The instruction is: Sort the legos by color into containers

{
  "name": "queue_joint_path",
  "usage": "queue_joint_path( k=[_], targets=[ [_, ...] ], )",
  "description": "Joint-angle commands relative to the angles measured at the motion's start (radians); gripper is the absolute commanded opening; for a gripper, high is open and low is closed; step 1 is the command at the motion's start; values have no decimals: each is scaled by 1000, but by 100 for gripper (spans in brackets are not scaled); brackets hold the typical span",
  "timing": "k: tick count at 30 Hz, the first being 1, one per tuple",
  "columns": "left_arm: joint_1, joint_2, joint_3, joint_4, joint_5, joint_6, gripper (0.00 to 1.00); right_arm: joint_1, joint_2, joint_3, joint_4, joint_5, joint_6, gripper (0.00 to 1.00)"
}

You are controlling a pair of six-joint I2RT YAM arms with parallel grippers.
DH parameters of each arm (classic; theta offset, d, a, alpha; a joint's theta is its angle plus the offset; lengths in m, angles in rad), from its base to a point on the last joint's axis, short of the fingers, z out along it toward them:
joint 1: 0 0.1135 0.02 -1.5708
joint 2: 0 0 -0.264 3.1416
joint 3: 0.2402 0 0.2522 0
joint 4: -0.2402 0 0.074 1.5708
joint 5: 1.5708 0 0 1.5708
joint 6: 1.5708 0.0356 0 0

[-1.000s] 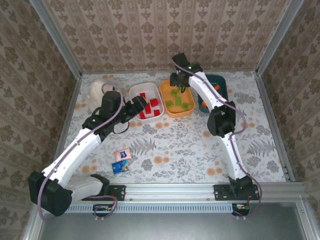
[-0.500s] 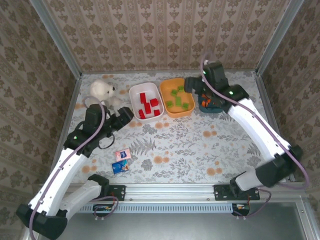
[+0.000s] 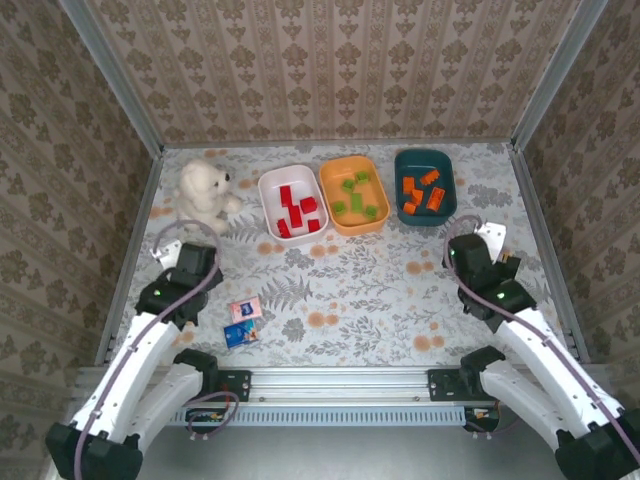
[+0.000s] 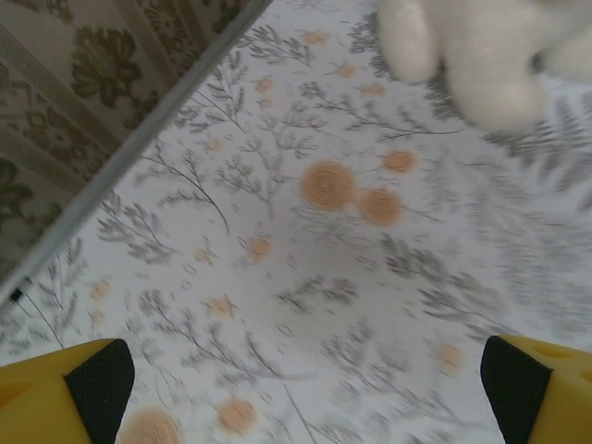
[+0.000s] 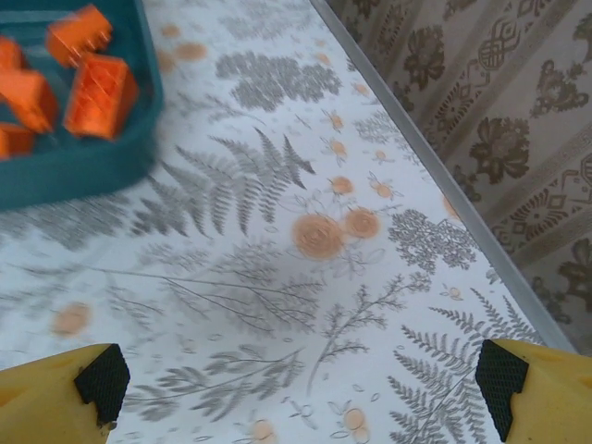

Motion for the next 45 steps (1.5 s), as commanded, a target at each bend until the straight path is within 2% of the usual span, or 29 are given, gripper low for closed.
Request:
queue_joint_path(
  k=[1,5,11,17,19,24,26,28,31,33,34,35,45],
  targets=[
    [43,26,-81,371,-59,285,100,-6,72,-62,350,72,-172,100],
    [114,141,-121,613,64,398,100,-53,257,-80,512,-63,-203,100],
    [226,386,-133,881,222,453,100,-155,470,-47,734,-231,-263,100],
    [308,564,-103,1120,358,468,100,-259,611,-18,977,-391,-286,100],
    [331,612,-100,1219,398,470,100,-285,644,-13,1028,-449,-247,100],
    [353,663,-146,1398,461,513,100,-296,692,-107,1240,-582,-287,100],
    [336,662,-213,1525,473,539,100,-296,709,-182,1385,-579,-286,100],
    [322,705,-293,1722,465,561,100,-293,725,-239,1514,-543,-279,100],
    [310,819,-318,1914,461,596,100,-292,726,-222,1487,-475,-251,100],
    [309,758,-241,1655,477,570,100,-289,733,-136,1331,-485,-262,100],
    [307,789,-214,1664,498,601,100,-278,738,-132,1328,-472,-270,100],
    [297,785,-183,1590,498,605,100,-276,735,-137,1334,-471,-271,100],
    [289,779,-183,1589,489,612,100,-272,732,-144,1347,-468,-276,100]
  ],
)
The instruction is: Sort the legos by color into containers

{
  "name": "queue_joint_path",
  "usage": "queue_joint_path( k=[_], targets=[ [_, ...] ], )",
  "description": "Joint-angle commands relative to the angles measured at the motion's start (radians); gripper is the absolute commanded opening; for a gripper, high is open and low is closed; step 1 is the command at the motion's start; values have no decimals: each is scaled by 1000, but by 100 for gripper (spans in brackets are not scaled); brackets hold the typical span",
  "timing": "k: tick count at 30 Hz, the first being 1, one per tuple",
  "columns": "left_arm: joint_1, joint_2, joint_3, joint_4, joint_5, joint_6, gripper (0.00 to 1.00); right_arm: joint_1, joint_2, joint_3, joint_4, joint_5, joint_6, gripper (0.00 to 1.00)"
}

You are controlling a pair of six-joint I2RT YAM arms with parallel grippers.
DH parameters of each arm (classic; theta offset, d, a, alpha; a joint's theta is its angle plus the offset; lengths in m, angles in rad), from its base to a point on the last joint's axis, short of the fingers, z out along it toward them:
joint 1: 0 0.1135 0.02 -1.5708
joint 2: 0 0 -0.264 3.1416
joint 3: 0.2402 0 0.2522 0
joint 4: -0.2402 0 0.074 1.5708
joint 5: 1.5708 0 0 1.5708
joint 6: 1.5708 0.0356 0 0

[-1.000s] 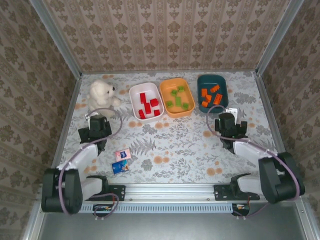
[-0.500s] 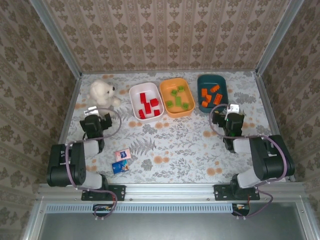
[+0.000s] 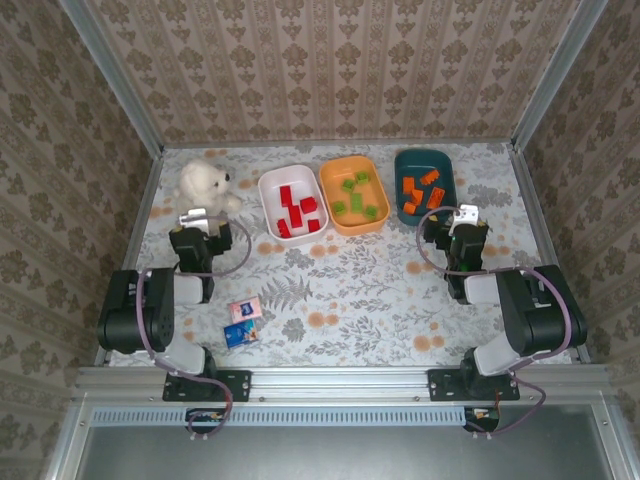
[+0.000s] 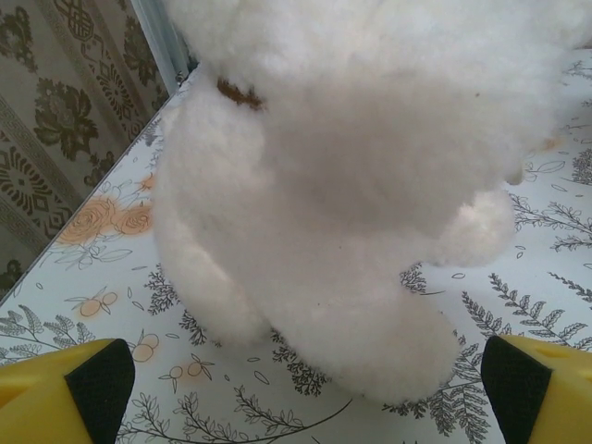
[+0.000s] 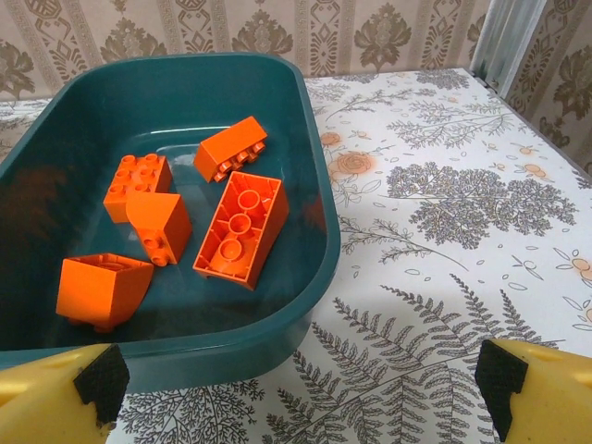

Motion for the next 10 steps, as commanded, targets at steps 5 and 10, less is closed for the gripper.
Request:
queue_joint_path(
  k=[5,10],
  targets=[
    [-18,-9,7,-15,0,33,100,4,8,8,3,15,-11,100],
    [-18,-8,7,-16,0,32,100,3,5,2,9,11,-12,100]
  ],
)
